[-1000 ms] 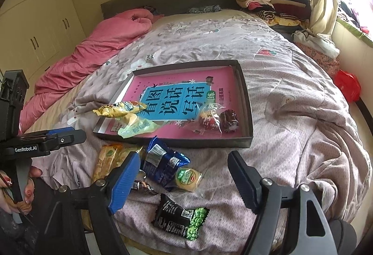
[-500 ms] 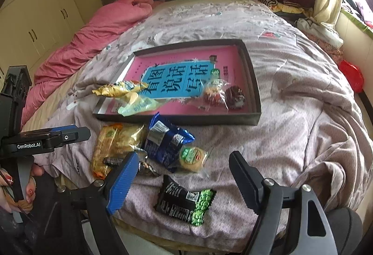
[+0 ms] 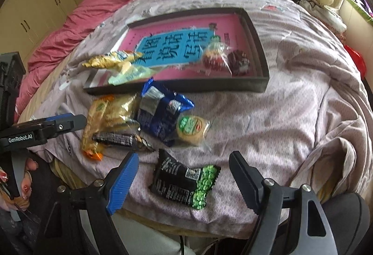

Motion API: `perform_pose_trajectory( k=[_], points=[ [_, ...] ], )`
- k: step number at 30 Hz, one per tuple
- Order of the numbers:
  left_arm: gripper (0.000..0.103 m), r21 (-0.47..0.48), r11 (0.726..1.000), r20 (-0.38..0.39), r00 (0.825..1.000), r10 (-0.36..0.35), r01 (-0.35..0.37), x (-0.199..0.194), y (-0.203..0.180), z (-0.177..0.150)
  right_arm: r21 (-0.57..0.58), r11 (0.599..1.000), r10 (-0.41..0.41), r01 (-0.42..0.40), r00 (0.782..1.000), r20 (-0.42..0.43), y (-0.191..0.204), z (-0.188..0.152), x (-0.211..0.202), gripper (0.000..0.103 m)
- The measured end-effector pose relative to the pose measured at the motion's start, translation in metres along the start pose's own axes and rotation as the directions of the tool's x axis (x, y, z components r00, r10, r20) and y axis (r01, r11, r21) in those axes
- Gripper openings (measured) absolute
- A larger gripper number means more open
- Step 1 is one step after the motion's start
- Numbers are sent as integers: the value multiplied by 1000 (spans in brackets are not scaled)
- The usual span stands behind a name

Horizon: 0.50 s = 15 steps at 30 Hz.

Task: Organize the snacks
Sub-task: 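Withdraw both open tools from the tray toward the remaining snack pile, then grasp the black pea bag with the right tool while the left tool grasps the orange bread snack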

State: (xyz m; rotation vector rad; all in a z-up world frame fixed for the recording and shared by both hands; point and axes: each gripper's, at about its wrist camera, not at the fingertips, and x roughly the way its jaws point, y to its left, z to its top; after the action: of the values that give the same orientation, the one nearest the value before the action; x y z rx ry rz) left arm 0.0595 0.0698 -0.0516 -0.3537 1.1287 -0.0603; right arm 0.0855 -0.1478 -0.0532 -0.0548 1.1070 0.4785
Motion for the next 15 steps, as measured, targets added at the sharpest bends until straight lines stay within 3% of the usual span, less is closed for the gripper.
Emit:
perform_pose_trajectory(
  k=[15],
  points=[
    [78, 0, 1000, -17, 1000, 6, -6, 12, -2, 0, 11, 1000, 7, -5, 990, -140, 4, -11, 31, 77]
  ],
)
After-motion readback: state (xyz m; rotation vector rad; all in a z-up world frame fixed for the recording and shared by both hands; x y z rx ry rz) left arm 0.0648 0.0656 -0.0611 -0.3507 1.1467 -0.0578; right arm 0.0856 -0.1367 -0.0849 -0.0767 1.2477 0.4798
